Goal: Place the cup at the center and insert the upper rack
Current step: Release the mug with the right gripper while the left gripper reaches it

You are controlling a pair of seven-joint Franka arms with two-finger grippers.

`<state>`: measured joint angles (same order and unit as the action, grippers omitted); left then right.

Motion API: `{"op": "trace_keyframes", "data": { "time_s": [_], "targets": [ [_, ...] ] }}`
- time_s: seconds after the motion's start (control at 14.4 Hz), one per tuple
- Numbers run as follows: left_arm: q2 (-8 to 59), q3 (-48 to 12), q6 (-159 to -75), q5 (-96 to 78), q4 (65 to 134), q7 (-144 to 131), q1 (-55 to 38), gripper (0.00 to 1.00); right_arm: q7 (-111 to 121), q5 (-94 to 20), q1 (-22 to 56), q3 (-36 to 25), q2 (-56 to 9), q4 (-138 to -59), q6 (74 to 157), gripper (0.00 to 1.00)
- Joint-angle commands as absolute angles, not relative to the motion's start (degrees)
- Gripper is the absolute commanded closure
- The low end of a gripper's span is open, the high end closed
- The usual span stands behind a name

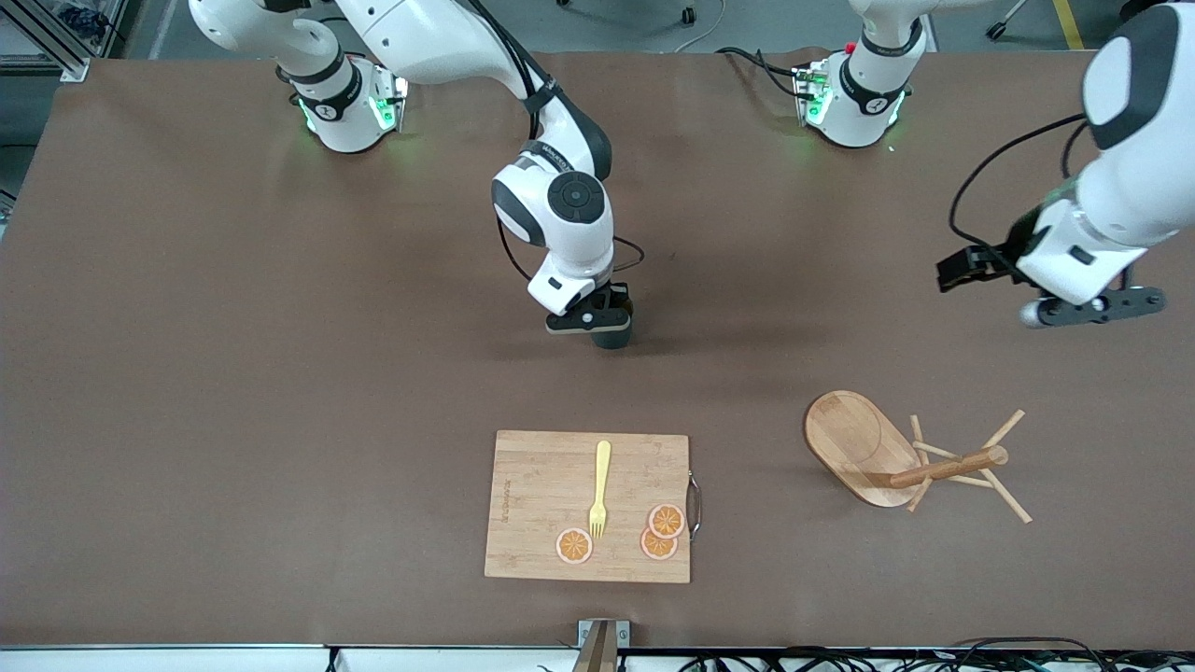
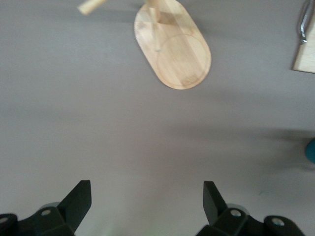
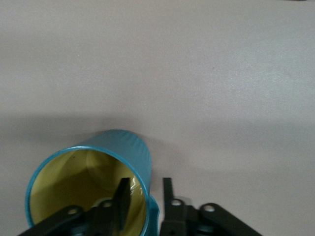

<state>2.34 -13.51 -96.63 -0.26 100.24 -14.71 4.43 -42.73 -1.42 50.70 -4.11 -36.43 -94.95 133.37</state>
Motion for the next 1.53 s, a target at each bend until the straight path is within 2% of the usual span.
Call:
{"op": "trace_keyframes", "data": {
  "time_s": [0.0,0.28,0.42,0.76,0.9,1.25,1.39,1.46],
  "targets": [
    [2.64,-16.77,-97.12,-0.88,100.11,-20.89,3.26,0.00,-42.72,-2.02,50.89,-4.57,-36.65,-92.12,131.49,0.00],
    [4.65,-21.96,-98.70,-0.79,99.93,-37.93,-0.95,0.00,-39.40,-5.34,49.23,-4.57,-34.55,-84.30,117.54,0.00],
    [4.92,-22.32,-99.22,-0.70,99.93,-46.46,-3.51,0.00,-35.88,-7.38,46.86,-5.09,-30.78,-84.28,114.62,0.00],
    [7.82,-22.32,-103.96,0.00,99.93,-66.49,-12.98,0.00,-31.75,-6.68,33.25,-5.19,-23.83,-84.20,107.50,0.00],
    [10.01,-22.32,-106.69,1.13,99.41,-73.79,-16.59,0.00,-19.83,-6.50,27.63,-5.27,-22.33,-84.11,104.26,0.00],
    [21.33,-22.24,-107.67,10.01,91.34,-94.89,-28.89,0.00,-7.41,-5.37,12.51,-5.45,-19.25,-83.15,94.15,0.00],
    [25.82,-22.24,-107.75,14.83,88.61,-101.74,-33.11,0.00,-3.54,-0.20,8.98,-5.19,-18.98,-79.65,89.15,0.00],
    [28.10,-22.24,-107.75,17.90,87.98,-106.04,-35.66,0.04,-2.04,1.30,7.92,-5.27,-18.98,-78.24,86.86,0.00]
  ]
}}
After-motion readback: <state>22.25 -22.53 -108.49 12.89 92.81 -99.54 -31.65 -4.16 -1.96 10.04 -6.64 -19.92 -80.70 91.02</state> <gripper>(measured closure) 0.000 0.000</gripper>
